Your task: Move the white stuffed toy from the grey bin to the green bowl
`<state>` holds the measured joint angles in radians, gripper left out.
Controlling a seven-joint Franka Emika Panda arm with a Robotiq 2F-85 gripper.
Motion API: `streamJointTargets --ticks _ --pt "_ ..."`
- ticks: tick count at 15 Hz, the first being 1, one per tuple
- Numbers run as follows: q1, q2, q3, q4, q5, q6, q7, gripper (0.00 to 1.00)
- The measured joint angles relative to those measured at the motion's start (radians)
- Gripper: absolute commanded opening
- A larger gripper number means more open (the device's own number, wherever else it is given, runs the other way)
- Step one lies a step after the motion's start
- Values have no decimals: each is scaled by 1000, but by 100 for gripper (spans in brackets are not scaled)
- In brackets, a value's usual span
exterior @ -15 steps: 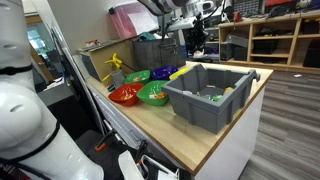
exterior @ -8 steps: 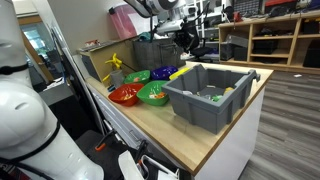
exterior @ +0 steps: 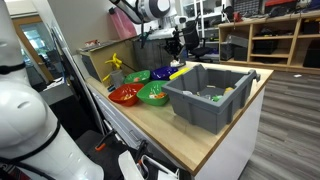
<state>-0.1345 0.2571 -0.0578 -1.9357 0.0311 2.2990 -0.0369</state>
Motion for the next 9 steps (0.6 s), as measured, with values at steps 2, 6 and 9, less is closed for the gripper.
streamJointTargets --ticks 2,6,9 --pt "7 0 4 -23 2 9 -2 1" --pt "16 -8 23 -78 26 11 -22 1" --pt "24 -27 32 -129 39 20 -46 1"
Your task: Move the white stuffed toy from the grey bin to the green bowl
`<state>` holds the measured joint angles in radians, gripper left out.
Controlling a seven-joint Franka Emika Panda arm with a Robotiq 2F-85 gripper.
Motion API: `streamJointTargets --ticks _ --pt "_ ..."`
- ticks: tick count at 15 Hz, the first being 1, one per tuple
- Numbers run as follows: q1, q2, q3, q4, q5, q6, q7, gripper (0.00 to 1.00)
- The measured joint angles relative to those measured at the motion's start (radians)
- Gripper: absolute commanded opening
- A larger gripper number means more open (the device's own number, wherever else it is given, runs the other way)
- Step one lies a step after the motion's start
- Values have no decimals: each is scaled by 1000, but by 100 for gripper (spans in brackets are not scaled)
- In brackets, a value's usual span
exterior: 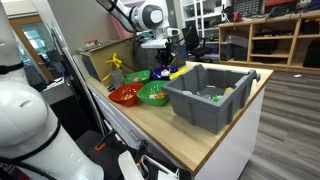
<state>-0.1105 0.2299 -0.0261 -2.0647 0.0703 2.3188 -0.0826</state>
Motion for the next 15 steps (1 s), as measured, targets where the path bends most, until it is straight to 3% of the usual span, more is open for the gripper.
streamJointTargets --ticks 7,15 --pt "2 -72 5 -160 9 91 -109 1" --pt "9 -120 40 -319 152 221 -259 1"
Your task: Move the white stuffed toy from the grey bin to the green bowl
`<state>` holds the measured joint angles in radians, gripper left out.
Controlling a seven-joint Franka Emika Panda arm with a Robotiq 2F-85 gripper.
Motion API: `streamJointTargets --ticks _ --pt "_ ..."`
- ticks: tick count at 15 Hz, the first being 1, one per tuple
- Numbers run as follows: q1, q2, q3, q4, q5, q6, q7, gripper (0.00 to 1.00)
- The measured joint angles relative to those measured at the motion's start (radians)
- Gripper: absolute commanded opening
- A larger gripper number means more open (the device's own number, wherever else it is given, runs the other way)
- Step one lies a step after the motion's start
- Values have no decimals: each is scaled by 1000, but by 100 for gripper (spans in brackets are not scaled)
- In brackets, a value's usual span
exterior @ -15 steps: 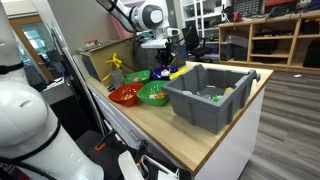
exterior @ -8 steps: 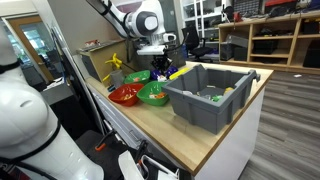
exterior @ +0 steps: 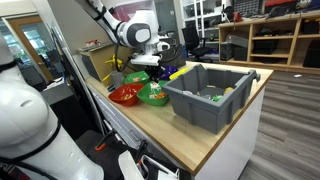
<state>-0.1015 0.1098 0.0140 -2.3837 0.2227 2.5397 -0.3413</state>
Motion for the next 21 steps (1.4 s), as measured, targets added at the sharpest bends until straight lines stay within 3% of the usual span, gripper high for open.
streamJointTargets --ticks 6,8,17,18,21 --pt "11 4 27 -40 66 107 -74 1" --pt "13 11 34 -46 82 136 -89 29" --pt "12 8 56 -46 116 164 -204 95" --pt "11 3 52 -45 111 162 -204 99" --pt "7 -20 29 -37 78 138 -203 100"
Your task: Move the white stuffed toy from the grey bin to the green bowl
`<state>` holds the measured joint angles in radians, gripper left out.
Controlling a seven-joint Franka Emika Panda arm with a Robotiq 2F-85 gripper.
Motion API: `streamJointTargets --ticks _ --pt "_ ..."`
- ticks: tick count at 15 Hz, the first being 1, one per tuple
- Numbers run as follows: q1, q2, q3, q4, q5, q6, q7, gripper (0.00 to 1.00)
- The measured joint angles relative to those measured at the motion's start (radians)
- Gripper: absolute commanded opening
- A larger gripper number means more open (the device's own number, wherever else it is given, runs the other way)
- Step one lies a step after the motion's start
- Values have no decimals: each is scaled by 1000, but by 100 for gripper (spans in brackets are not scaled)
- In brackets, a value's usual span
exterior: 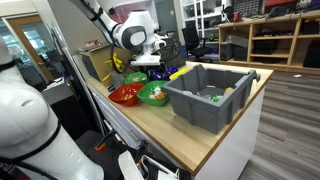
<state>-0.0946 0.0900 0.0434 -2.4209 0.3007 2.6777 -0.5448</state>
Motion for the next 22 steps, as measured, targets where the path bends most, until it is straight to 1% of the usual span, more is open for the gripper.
streamJointTargets --ticks 4,8,10,14,18,22 --pt "-4 -33 -50 36 -84 -79 26 100" --pt "-5 -43 -97 88 -214 -160 144 100" --pt "-8 -43 -118 107 -256 -203 203 100" --pt "-28 -33 -144 115 -224 -272 217 100" --pt "-42 -4 -147 121 -178 -277 216 100" --pt "-45 14 -147 145 -179 -282 241 100"
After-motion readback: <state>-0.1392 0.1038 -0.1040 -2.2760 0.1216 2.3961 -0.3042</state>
